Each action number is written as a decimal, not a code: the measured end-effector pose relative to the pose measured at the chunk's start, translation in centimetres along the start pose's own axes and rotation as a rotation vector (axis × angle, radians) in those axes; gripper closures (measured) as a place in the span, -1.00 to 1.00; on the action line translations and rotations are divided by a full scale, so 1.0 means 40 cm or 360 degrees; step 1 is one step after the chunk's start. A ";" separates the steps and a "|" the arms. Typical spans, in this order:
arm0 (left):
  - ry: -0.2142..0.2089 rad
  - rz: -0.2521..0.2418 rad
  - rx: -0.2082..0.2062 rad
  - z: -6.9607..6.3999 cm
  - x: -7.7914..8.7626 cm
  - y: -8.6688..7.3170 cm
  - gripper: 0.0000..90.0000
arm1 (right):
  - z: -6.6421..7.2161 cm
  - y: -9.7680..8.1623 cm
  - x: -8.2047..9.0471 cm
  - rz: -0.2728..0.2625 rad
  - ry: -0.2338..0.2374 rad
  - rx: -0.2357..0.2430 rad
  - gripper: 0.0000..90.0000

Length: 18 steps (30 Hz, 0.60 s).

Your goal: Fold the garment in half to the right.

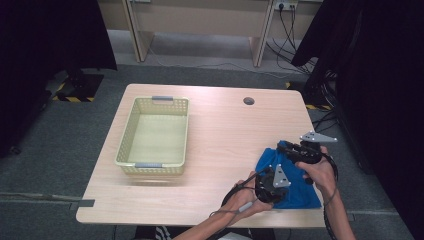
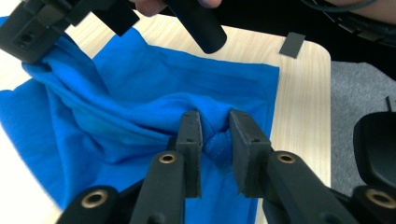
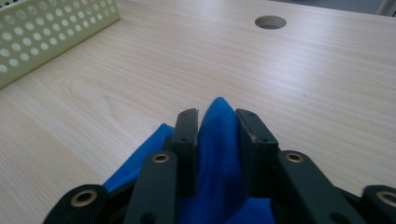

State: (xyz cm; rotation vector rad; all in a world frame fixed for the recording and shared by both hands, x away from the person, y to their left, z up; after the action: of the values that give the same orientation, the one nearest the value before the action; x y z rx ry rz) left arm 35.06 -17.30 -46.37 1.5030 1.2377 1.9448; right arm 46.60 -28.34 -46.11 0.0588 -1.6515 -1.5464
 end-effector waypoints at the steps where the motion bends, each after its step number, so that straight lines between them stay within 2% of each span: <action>1: -0.0009 -0.0014 0.0010 0.000 -0.002 0.001 0.56 | -0.003 -0.003 0.001 0.0007 -0.0015 0.0004 0.45; 3: -0.0024 -0.0034 0.0021 0.001 -0.001 0.005 0.46 | -0.006 -0.006 0.006 0.0001 -0.0041 0.0000 0.33; 7: -0.0003 -0.0097 0.0037 0.008 0.016 0.017 0.09 | -0.007 -0.006 0.018 -0.0009 -0.0092 -0.0006 0.03; 9: 0.0002 -0.0129 0.0056 0.010 0.031 0.023 -0.09 | -0.007 -0.003 0.026 -0.0027 -0.0124 -0.0004 -0.03; 14: 0.0020 -0.0197 0.0071 0.020 0.072 0.034 -0.24 | 0.006 -0.001 0.043 -0.0040 -0.0156 0.0016 -0.19; 18: 0.0048 -0.0208 0.0099 0.036 0.088 0.025 -0.27 | 0.013 0.000 0.057 -0.0044 -0.0186 0.0035 -0.27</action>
State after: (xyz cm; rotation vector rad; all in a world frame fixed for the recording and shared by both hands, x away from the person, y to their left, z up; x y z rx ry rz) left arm 35.36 -14.63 -43.50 1.3893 1.3849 1.8670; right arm 44.85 -29.18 -44.82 0.0030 -1.7662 -1.5782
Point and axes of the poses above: each handheld gripper's, and its own axes: x roughly backward along the jaws, y roughly out of its top, z roughly to its left, the point moved 6 cm from there along -x, roughly forward along the jaws, and after that the axes turned 3 degrees about y, right-handed, at the moved point
